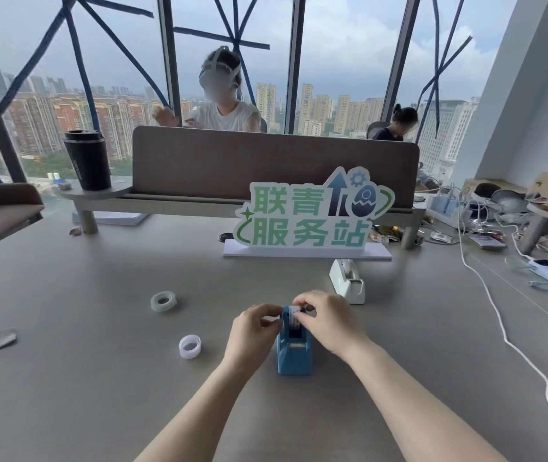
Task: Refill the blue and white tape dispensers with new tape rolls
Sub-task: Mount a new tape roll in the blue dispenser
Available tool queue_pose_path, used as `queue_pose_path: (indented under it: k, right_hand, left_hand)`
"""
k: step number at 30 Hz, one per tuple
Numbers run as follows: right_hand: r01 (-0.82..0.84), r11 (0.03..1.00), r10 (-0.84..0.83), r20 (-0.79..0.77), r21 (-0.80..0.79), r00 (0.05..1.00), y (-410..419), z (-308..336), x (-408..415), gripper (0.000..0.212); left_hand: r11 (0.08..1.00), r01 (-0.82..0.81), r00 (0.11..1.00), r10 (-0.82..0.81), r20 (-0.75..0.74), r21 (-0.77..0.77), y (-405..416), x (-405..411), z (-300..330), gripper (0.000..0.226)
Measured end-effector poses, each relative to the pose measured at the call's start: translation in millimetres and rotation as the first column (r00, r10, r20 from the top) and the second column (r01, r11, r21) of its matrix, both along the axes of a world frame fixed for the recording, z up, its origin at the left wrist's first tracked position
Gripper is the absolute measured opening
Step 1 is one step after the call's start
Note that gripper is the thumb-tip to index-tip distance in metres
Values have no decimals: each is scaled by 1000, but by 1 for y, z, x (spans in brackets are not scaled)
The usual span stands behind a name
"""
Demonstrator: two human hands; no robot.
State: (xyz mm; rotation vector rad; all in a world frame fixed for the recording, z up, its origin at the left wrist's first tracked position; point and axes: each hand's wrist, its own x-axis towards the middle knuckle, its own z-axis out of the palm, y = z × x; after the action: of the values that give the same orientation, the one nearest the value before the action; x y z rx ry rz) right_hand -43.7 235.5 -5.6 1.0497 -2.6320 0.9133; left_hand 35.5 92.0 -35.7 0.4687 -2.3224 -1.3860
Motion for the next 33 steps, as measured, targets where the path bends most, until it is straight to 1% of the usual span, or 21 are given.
queue_pose_path:
  k: [3, 6, 10, 15, 24, 33]
  right_hand:
    - [-25, 998, 27, -35, 56, 999, -2, 2, -2, 14]
    - [-29, 995, 40, -103, 99, 994, -3, 4, -4, 16]
    - [-13, 993, 30, -144, 118, 989, -5, 7, -2, 18]
    - [-34, 998, 41, -134, 50, 990, -3, 7, 1, 15]
    - [-62, 998, 61, -192, -3, 980, 12, -6, 28, 13]
    - [-48, 998, 36, -230, -48, 973, 24, -15, 60, 12]
  left_hand:
    - [1000, 8, 1000, -8, 3, -6, 0, 0, 2, 25]
    - [1000, 18, 1000, -18, 3, -7, 0, 0, 3, 25]
    - [1000, 28, 1000, -28, 7, -3, 1, 1, 3, 30]
    - [999, 32, 999, -32, 22, 3, 1, 6, 0, 41]
    - [996, 49, 998, -51, 32, 74, 9, 20, -7, 44]
    - [998, 31, 997, -35, 65, 63, 12, 32, -7, 48]
